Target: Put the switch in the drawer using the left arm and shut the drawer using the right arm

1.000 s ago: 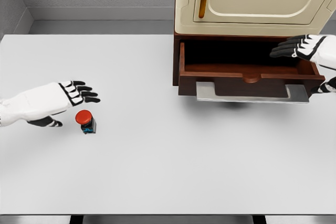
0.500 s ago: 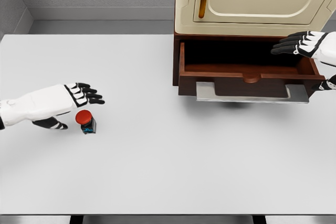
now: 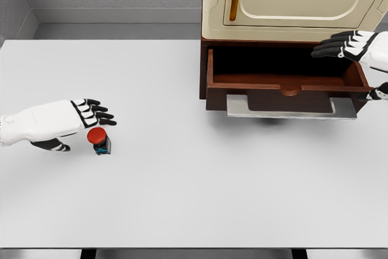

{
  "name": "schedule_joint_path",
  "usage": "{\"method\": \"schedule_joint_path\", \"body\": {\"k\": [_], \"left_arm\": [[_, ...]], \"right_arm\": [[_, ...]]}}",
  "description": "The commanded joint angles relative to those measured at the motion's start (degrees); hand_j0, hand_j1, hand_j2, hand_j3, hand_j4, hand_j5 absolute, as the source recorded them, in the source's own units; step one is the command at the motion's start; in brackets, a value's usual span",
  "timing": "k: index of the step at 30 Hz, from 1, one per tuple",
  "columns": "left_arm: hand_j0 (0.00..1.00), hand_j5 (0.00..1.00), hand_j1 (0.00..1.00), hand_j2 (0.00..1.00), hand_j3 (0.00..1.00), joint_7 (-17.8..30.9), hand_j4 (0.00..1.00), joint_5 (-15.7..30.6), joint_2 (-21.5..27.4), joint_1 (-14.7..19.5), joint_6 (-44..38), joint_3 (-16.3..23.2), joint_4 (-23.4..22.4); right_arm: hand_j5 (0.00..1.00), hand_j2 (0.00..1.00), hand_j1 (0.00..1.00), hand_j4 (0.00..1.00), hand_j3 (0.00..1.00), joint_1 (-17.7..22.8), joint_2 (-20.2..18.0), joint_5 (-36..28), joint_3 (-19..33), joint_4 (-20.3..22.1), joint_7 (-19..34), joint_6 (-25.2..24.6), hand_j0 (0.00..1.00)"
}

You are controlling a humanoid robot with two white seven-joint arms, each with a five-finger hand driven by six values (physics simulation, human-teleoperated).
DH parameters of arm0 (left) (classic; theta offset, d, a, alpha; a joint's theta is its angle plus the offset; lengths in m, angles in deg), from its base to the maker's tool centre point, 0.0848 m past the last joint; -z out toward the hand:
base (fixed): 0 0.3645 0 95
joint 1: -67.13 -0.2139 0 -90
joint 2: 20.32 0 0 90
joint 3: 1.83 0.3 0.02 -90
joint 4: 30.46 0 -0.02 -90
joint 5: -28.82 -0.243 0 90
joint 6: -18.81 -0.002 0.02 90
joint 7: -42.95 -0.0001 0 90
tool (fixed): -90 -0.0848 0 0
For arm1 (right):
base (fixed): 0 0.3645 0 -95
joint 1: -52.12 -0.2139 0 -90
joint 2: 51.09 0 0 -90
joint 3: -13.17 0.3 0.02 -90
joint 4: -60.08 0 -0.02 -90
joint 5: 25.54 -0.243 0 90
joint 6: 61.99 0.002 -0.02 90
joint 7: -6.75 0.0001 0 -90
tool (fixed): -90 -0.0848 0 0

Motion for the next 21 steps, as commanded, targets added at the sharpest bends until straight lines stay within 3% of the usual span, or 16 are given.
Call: {"method": "schedule_joint_path", "body": {"k": [1,5,10,16,21], "left_arm": [[1.0,1.0,1.0,1.0,1.0,0.0,1.0,-1.2,-2.7,0.1,-0.1,0.1,-0.8],[1.0,1.0,1.0,1.0,1.0,0.0,1.0,-2.1,-3.9,0.4,-0.1,0.4,-1.0],[1.0,1.0,1.0,1.0,1.0,0.0,1.0,-3.2,-5.4,0.4,-0.1,1.3,-1.6],[1.0,1.0,1.0,1.0,1.0,0.0,1.0,-3.2,-5.3,0.5,-0.1,2.3,-2.6],[0.76,0.76,0.76,0.76,0.76,0.5,0.76,-3.3,-5.3,1.7,-0.1,2.4,-2.7]], "right_arm": [[1.0,1.0,1.0,1.0,1.0,0.0,0.2,-0.5,0.2,0.6,0.0,-0.1,1.0],[1.0,1.0,1.0,1.0,1.0,2.4,0.6,-0.5,0.0,0.6,-0.3,-0.1,1.0],[1.0,1.0,1.0,1.0,1.0,2.5,5.1,-1.0,3.1,0.6,-0.5,-0.1,1.0],[1.0,1.0,1.0,1.0,1.0,2.7,4.6,-0.9,3.2,0.6,-0.5,-0.1,1.0],[1.0,1.0,1.0,1.0,1.0,4.8,3.1,-0.7,3.2,0.4,-0.3,-0.1,1.0]]}}
